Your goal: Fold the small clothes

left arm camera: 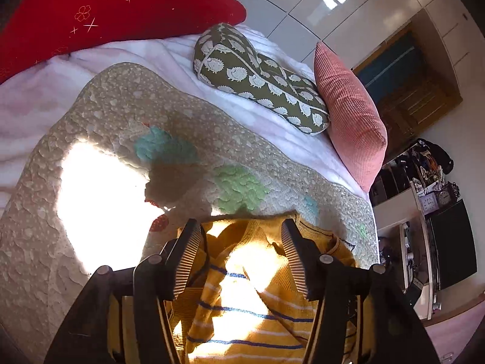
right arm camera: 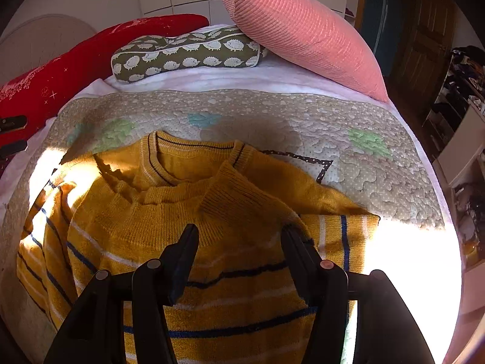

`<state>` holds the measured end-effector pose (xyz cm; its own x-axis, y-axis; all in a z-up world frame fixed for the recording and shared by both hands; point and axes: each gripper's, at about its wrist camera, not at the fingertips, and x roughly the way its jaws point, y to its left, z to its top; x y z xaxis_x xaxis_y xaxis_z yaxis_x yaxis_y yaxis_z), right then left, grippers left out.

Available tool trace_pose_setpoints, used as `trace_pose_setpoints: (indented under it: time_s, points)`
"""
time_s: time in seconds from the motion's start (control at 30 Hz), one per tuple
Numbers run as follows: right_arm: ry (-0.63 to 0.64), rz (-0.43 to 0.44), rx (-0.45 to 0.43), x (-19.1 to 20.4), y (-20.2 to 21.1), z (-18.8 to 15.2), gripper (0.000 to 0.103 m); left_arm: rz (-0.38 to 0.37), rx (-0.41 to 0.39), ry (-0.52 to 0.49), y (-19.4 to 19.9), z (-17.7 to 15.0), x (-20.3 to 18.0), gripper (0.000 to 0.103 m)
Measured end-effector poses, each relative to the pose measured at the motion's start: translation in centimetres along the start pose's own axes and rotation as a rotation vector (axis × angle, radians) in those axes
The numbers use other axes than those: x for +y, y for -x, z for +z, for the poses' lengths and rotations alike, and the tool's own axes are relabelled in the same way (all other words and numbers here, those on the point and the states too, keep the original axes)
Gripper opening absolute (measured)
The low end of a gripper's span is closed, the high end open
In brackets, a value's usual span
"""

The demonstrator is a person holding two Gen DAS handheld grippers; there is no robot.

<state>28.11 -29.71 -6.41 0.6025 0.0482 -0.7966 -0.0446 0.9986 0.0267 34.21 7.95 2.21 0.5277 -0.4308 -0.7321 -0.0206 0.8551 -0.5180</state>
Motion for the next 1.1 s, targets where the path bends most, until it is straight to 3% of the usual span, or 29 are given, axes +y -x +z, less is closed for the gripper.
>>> trace_pose_setpoints:
  time_s: [0.07, 0.1, 0.13, 0.17, 0.27, 0.37, 0.47, 0.57, 0.6, 0.67, 0.7, 0.73, 0.9, 1.03, 1.07, 1.1]
  points:
    - [0.013, -0.027, 0.022, 0.1, -0.8, 0.0, 0.055, 0.046, -0.007, -0.102, 0.0, -1.0, -1.4, 0.054]
    - [0.012, -0.044, 0.033, 0.2, -1.2, 0.0, 0.043, 0.069, -0.003, -0.157, -0.3, -1.8, -2.2, 0.054]
    - [0.004, -0.078, 0.045, -0.1, -1.6, 0.1, 0.012, 0.09, 0.006, -0.206, -0.8, -2.7, -2.9, 0.054]
    - [-0.018, -0.089, 0.048, -0.6, -1.8, 0.3, 0.009, 0.109, 0.015, -0.247, -1.4, -3.7, -3.4, 0.054]
    - [-0.119, -0.11, 0.037, -2.8, -2.0, 0.7, 0.009, 0.204, 0.056, -0.316, -3.9, -6.5, -3.3, 0.054]
    - [-0.198, -0.191, 0.045, -5.1, -2.3, 1.2, 0.009, 0.265, 0.134, -0.285, -6.8, -8.3, -1.3, 0.053]
    - [-0.303, -0.171, 0.053, -8.2, -1.8, 1.3, 0.009, 0.254, 0.121, -0.253, -6.7, -9.0, -0.1, 0.053]
    - [-0.409, -0.1, -0.046, -10.5, 2.1, 0.1, 0.011, 0.229, 0.103, -0.238, -4.4, -9.2, -0.2, 0.053]
    - [-0.422, -0.051, -0.071, -10.9, 3.5, -0.6, 0.015, 0.208, 0.087, -0.237, -3.3, -9.4, -0.4, 0.053]
    - [-0.425, 0.034, -0.104, -11.1, 6.3, -2.4, 0.033, 0.188, 0.051, -0.246, -1.0, -10.2, -0.5, 0.053]
    - [-0.424, 0.068, -0.11, -11.0, 7.4, -3.5, 0.049, 0.186, 0.037, -0.253, 0.0, -10.7, -0.3, 0.054]
    - [-0.425, 0.098, -0.111, -10.9, 8.4, -4.9, 0.057, 0.186, 0.027, -0.259, 0.9, -11.3, 0.0, 0.055]
    - [-0.393, 0.145, -0.088, -9.8, 10.9, -10.4, 0.058, 0.207, 0.051, -0.256, 1.9, -13.8, 2.8, 0.06]
    - [-0.377, 0.14, -0.02, -8.3, 9.0, -12.4, 0.058, 0.23, 0.101, -0.282, 0.1, -15.6, 2.6, 0.059]
    - [-0.374, 0.155, 0.008, -7.7, 8.4, -12.6, 0.041, 0.257, 0.122, -0.31, -0.6, -16.1, 2.1, 0.054]
    - [-0.365, 0.159, 0.03, -7.4, 7.5, -12.4, 0.02, 0.281, 0.152, -0.332, -1.3, -16.2, 1.8, 0.029]
